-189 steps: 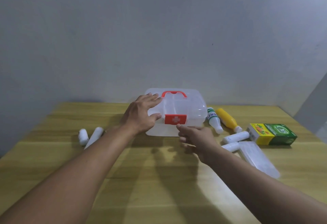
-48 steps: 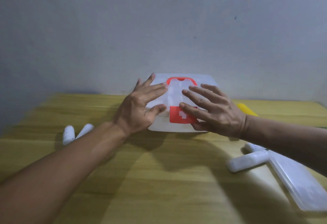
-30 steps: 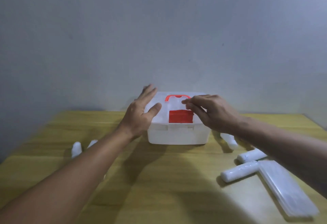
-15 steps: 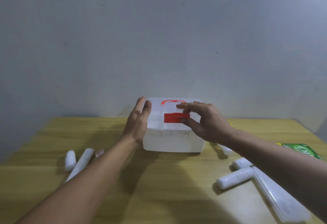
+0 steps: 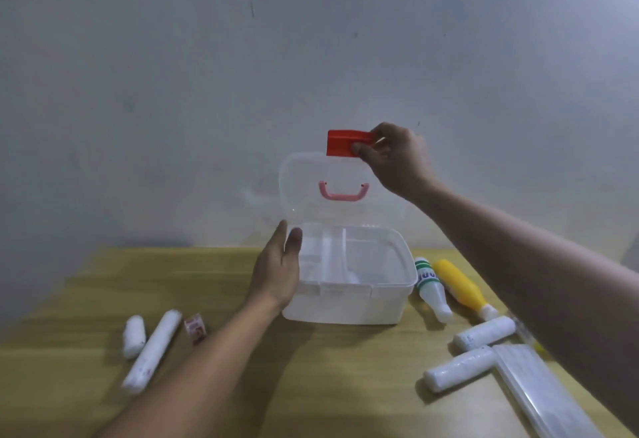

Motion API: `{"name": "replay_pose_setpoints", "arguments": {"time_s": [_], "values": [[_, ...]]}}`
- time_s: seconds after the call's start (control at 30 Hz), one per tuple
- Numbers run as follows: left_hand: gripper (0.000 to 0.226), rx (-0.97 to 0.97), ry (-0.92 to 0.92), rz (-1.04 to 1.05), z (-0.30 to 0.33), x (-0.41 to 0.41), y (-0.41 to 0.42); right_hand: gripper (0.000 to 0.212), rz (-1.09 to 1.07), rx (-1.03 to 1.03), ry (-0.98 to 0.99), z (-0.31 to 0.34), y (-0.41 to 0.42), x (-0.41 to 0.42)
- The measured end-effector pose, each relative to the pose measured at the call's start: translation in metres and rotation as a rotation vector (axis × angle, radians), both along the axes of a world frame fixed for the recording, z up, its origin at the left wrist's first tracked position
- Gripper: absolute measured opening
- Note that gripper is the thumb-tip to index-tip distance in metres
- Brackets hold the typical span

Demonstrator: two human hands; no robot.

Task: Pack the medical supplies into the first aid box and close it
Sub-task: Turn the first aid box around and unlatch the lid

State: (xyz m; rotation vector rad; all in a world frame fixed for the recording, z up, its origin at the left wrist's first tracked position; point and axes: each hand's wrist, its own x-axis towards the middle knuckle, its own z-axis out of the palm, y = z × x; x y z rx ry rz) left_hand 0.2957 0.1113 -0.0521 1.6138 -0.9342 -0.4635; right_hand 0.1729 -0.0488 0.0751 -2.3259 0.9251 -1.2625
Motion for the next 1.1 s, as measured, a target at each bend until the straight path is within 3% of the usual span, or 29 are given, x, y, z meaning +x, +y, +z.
{"name": "replay_pose_setpoints", "arguments": {"time_s": [0.07,0.17,0.27,0.37,0.47,0.63,0.73,0.9,1.1], "values": [[0.066,0.044,-0.100,0.029,-0.006,-0.001,-0.001,0.041,-0.132,0.019,0.025,0.002,-0.009,0.008],[0.068,0.117,-0.211,0.022,-0.008,0.001,0.000,0.048,-0.249,0.073,0.066,0.000,-0.018,0.017],[0.073,0.172,-0.289,0.025,-0.011,0.001,-0.001,0.047,-0.222,0.127,0.050,-0.007,-0.024,0.022],[0.076,0.208,-0.344,0.040,-0.012,-0.003,-0.001,0.031,-0.157,0.124,0.053,-0.014,-0.028,0.019],[0.075,0.262,-0.383,0.061,-0.012,-0.004,-0.001,0.033,-0.115,0.119,0.099,-0.016,-0.026,0.010],[0.058,0.339,-0.765,0.124,0.004,-0.002,-0.002,0.041,-0.101,0.114,0.091,-0.022,-0.018,-0.019],[0.060,0.319,-0.841,-0.024,0.021,-0.005,-0.009,0.039,-0.102,0.108,0.133,-0.028,-0.011,-0.044],[0.069,0.505,-0.899,-0.229,0.027,-0.007,-0.027,0.031,-0.056,0.165,0.369,-0.044,0.010,-0.094],[0.076,0.637,-0.980,-0.254,0.017,-0.005,-0.037,0.018,0.045,0.223,0.736,-0.072,0.034,-0.151]]}}
